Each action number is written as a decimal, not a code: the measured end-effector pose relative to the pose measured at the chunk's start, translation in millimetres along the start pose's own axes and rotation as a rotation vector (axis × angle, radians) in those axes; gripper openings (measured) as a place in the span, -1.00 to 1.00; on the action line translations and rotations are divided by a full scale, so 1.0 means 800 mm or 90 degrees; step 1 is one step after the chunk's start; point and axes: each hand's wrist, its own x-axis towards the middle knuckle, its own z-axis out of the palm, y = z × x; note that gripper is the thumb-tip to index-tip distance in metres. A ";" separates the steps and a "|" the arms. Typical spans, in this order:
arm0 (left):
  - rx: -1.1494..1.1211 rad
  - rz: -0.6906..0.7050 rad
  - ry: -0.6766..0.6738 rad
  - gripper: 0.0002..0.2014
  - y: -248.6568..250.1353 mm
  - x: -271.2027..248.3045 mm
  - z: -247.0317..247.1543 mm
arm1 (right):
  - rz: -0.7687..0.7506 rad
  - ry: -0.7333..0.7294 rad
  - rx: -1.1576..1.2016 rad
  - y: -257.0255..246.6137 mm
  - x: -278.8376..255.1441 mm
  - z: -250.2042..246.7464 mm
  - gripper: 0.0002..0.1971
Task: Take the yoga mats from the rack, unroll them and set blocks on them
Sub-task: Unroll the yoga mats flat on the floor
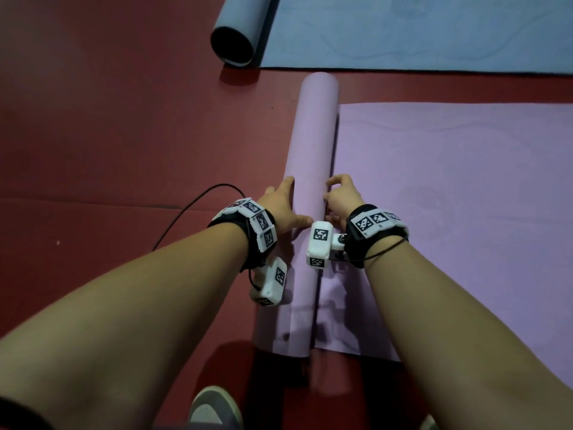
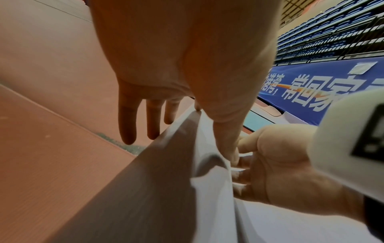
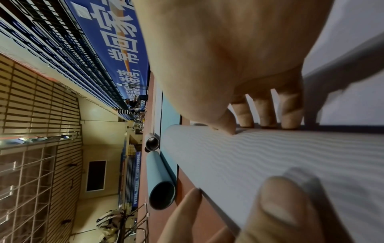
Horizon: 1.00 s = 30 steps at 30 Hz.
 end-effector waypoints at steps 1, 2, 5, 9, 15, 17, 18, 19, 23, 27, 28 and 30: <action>0.006 -0.003 0.000 0.09 -0.001 -0.001 -0.001 | 0.003 -0.004 0.005 0.000 -0.002 0.003 -0.64; 0.013 -0.008 0.001 0.09 -0.002 -0.002 -0.003 | 0.005 -0.010 0.009 0.002 -0.003 0.008 -0.57; 0.035 -0.013 0.010 0.09 -0.008 -0.002 -0.007 | 0.025 -0.032 0.007 0.006 -0.004 0.019 -0.22; 0.052 0.005 0.028 0.03 -0.014 -0.001 -0.014 | 0.034 -0.101 0.025 0.013 -0.009 0.034 -0.41; 0.069 -0.007 0.060 -0.22 -0.021 0.001 -0.015 | -0.012 -0.127 0.017 0.017 -0.006 0.049 -0.52; 0.080 -0.014 0.077 -0.26 -0.021 0.002 -0.015 | -0.008 -0.152 0.052 0.014 -0.005 0.048 -0.66; 0.083 -0.021 0.086 -0.26 -0.022 0.002 -0.015 | -0.007 -0.162 0.070 0.013 -0.003 0.049 -0.71; 0.086 -0.028 0.098 -0.25 -0.021 0.002 -0.014 | -0.005 -0.166 0.073 0.011 -0.004 0.051 -0.73; 0.094 -0.066 0.131 -0.09 -0.021 0.006 -0.002 | -0.039 -0.161 0.031 0.007 -0.007 0.066 -0.65; 0.120 -0.158 0.122 0.20 -0.028 0.013 0.003 | -0.049 -0.186 0.083 0.006 -0.012 0.069 -0.61; 0.130 -0.174 0.118 0.25 -0.031 0.014 0.000 | -0.055 -0.194 0.088 0.005 -0.012 0.068 -0.61; 0.139 -0.200 0.112 0.29 -0.038 0.016 -0.005 | -0.066 -0.206 0.084 0.001 -0.012 0.065 -0.59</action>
